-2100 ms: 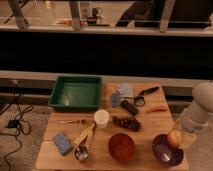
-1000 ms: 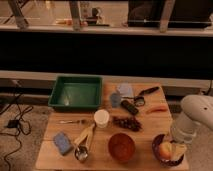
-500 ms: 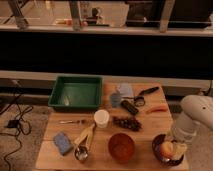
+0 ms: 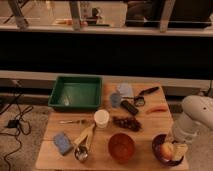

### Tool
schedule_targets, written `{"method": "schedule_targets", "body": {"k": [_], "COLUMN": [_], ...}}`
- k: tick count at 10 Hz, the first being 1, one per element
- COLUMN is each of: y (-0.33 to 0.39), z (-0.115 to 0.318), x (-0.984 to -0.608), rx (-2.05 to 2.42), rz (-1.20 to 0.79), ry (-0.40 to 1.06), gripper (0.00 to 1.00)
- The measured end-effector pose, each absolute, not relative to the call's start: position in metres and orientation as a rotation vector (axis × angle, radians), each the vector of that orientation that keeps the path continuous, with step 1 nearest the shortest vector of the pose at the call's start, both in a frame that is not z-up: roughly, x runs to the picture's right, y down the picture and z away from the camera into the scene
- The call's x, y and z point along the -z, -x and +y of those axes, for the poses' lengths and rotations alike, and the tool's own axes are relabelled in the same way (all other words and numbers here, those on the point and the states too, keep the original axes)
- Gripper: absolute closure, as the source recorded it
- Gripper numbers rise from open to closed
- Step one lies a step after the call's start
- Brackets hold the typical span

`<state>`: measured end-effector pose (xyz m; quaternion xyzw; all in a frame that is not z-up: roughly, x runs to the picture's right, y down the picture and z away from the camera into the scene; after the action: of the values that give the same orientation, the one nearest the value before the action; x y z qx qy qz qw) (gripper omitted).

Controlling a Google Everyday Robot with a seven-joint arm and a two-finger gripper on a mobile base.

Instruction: Place apple in purple bowl

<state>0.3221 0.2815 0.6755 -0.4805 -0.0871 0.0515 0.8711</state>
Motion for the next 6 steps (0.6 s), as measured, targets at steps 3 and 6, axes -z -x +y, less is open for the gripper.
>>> {"method": "schedule_targets", "body": {"k": [3,6], "y": [-0.3211,-0.3210], "z": [0.2813,0.2819], "x": [-0.6761,-0.6764], "rx": [-0.106,-0.106], "rz": [-0.183,-0.184], "ry": [1.006,1.006], "gripper": [0.96,0.96]}}
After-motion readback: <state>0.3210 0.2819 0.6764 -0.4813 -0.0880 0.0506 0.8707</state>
